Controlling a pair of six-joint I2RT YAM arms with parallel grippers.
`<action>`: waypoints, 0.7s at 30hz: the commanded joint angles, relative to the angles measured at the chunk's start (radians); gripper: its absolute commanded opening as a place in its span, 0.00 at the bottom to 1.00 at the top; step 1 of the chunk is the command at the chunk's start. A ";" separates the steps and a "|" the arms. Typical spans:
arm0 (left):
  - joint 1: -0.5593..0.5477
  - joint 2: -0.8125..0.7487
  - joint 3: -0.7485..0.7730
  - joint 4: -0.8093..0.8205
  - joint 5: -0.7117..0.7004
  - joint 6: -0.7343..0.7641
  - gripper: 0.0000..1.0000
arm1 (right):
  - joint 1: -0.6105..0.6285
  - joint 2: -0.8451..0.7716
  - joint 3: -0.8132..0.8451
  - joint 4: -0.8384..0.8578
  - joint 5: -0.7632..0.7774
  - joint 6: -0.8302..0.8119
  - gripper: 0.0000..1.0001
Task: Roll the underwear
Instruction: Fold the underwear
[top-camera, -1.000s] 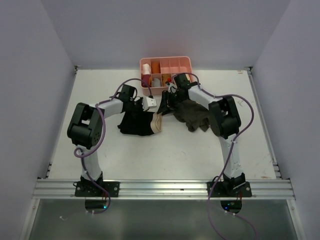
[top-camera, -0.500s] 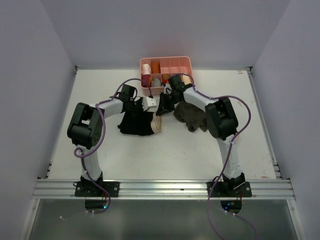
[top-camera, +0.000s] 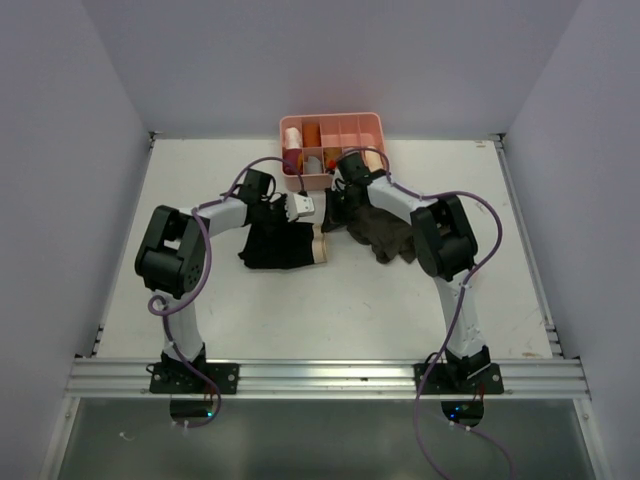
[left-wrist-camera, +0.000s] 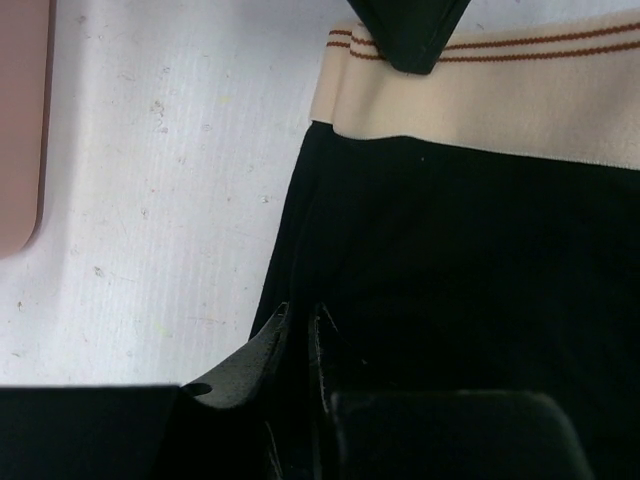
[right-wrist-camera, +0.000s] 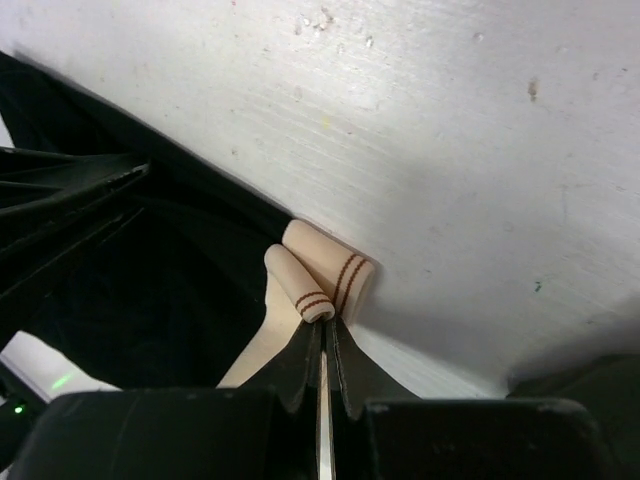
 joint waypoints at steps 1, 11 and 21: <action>-0.004 -0.001 -0.026 0.003 -0.044 -0.014 0.14 | -0.003 -0.070 -0.023 -0.008 0.089 -0.054 0.00; 0.026 -0.045 0.000 -0.014 -0.047 -0.094 0.10 | 0.002 -0.046 -0.020 0.018 0.100 -0.086 0.00; 0.030 0.013 0.015 -0.049 -0.068 -0.131 0.07 | 0.002 -0.180 0.046 -0.052 0.102 -0.104 0.54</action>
